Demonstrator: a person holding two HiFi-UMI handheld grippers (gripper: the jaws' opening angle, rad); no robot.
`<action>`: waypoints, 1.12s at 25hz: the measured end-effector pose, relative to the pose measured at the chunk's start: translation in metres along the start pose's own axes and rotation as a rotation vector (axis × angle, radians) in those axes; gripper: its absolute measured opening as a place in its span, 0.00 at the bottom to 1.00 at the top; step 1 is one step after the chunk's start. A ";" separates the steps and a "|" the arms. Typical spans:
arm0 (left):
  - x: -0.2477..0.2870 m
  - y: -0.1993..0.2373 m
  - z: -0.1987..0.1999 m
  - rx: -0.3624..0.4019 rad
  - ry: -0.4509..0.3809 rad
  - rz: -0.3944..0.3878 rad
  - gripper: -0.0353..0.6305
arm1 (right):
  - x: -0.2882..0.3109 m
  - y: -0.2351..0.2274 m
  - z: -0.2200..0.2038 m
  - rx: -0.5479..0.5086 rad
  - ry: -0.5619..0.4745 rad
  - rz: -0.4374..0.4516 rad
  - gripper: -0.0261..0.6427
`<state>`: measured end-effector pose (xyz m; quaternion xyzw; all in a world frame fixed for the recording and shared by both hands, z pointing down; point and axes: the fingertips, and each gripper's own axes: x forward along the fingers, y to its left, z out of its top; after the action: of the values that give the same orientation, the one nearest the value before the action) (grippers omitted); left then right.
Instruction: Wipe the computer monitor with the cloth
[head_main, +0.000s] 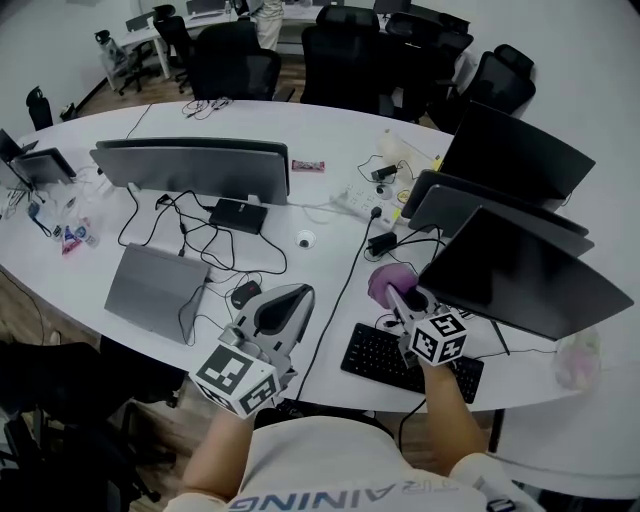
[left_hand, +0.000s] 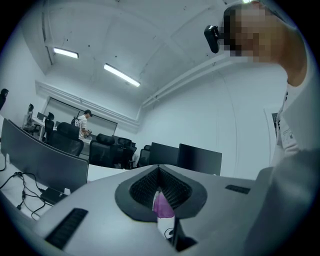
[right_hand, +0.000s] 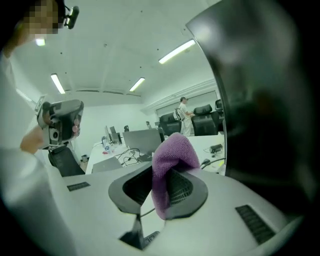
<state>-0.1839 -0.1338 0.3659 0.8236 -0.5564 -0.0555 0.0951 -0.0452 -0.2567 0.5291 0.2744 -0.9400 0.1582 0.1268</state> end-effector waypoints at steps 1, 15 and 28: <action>0.002 -0.002 0.001 0.003 -0.002 -0.005 0.07 | -0.005 0.005 0.011 -0.014 -0.015 0.007 0.14; 0.013 -0.017 0.014 0.022 -0.045 -0.017 0.07 | -0.099 0.067 0.144 -0.143 -0.286 0.050 0.14; 0.022 -0.040 0.024 0.043 -0.073 -0.056 0.07 | -0.147 0.080 0.169 -0.234 -0.373 0.020 0.14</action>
<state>-0.1441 -0.1421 0.3338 0.8380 -0.5375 -0.0764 0.0555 0.0047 -0.1848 0.3075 0.2731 -0.9618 -0.0043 -0.0197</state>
